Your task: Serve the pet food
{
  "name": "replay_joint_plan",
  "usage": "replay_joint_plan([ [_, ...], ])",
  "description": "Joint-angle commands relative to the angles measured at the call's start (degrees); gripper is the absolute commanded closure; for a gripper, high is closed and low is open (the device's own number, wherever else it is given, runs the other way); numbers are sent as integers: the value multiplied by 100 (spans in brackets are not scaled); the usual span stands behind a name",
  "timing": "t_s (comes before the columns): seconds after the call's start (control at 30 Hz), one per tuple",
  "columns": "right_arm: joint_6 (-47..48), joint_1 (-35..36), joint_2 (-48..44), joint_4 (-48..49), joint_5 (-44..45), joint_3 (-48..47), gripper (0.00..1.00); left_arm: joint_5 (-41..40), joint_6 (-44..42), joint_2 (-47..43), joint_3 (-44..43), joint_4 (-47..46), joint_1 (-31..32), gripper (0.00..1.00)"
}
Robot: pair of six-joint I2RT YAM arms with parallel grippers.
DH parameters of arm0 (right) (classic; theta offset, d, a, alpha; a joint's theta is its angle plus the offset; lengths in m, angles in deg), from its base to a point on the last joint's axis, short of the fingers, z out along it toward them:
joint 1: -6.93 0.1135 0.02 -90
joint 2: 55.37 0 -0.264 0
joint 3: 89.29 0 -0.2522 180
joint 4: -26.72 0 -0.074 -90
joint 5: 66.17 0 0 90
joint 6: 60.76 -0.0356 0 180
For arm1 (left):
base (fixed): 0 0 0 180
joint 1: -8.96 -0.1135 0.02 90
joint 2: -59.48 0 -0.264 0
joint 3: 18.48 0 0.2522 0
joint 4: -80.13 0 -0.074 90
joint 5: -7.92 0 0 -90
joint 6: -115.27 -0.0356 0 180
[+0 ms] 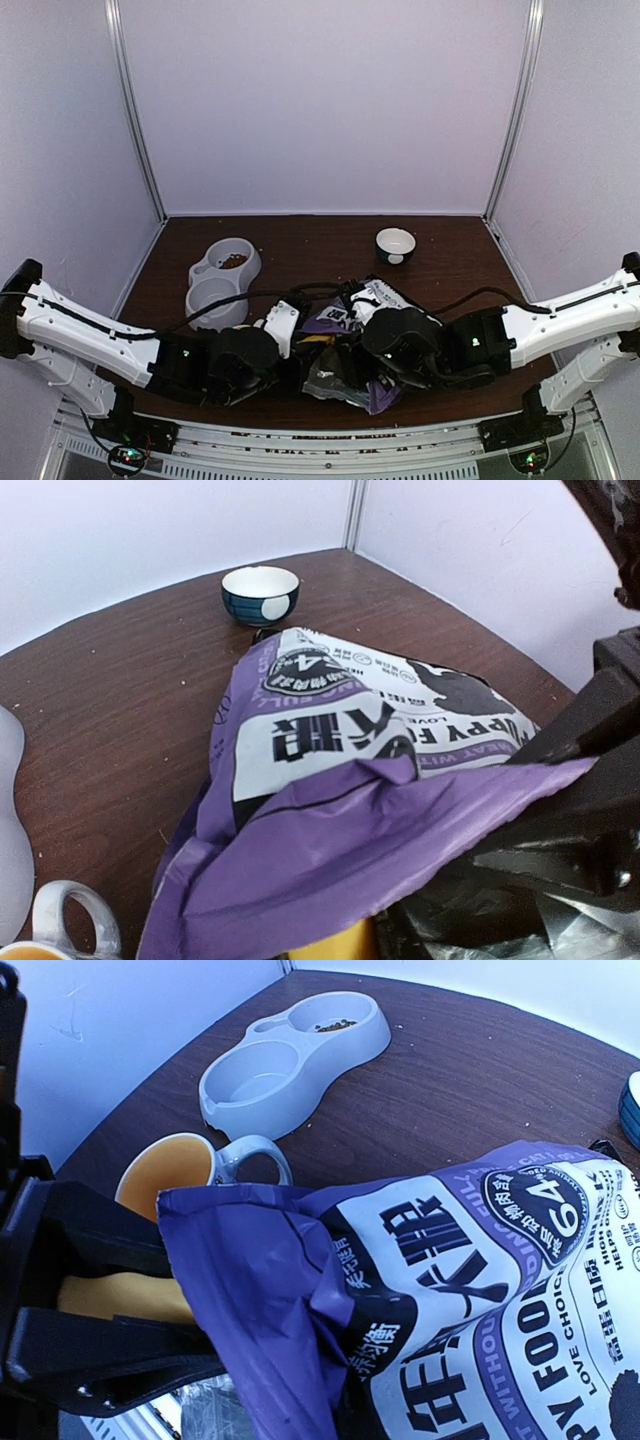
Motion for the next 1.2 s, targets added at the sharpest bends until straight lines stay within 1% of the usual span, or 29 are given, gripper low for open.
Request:
replay_joint_plan([
  [0.0, 94, 94, -320, 263, -271, 78, 100, -250, -396, 342, 279, -626, -107, 100],
  [0.07, 95, 97, -340, 252, -395, 58, 100, -98, -646, 496, 309, -810, -106, 100],
  [0.13, 71, 93, -368, 228, -443, 55, 100, -160, -710, 671, 235, -796, -130, 100],
  [0.27, 63, 94, -434, 271, -491, 49, 100, -1019, -452, 1199, -188, -448, -141, 100],
  [0.33, 67, 100, -426, 290, -521, -2, 100, -1344, -374, 1601, -582, -289, -140, 100],
  [0.47, 54, 95, -390, 332, -572, -61, 100, -1854, -135, 2276, -1379, 319, -146, 100],
  [0.5, 41, 93, -387, 357, -590, -56, 100, -2025, 69, 2382, -1560, 545, -142, 100],
  [0.57, 23, 93, -386, 430, -622, -19, 100, -2350, 847, 2500, -1877, 1447, -141, 100],
  [0.6, 11, 93, -383, 451, -634, -6, 100, -2396, 989, 2509, -1915, 1646, -141, 100],
  [0.63, 3, 87, -381, 461, -644, 17, 100, -2349, 1024, 2509, -1895, 1638, -141, 100],
  [0.67, -15, 85, -380, 486, -651, 42, 100, -2236, 923, 2511, -1862, 1443, -141, 100],
  [0.73, -36, 75, -388, 557, -681, 99, 100, -1690, 264, 2533, -1631, 541, -141, 100],
  [0.8, -49, 44, -415, 613, -725, 136, 100, -900, -177, 2550, -1404, -142, -193, 100],
  [0.9, -60, 1, -501, 618, -742, 183, 100, 581, -376, 2635, -1149, -874, -412, 100],
  [1.0, -88, -65, -613, 660, -757, 282, 100, 1631, -728, 2669, -890, -1546, -462, 100],
  [1.1, -149, -132, -713, 722, -784, 398, 100, 2333, -1102, 2668, -931, -1773, -469, 100],
  [1.17, -168, -171, -776, 762, -784, 459, 100, 2331, -1182, 2624, -913, -1783, -452, 100],
])
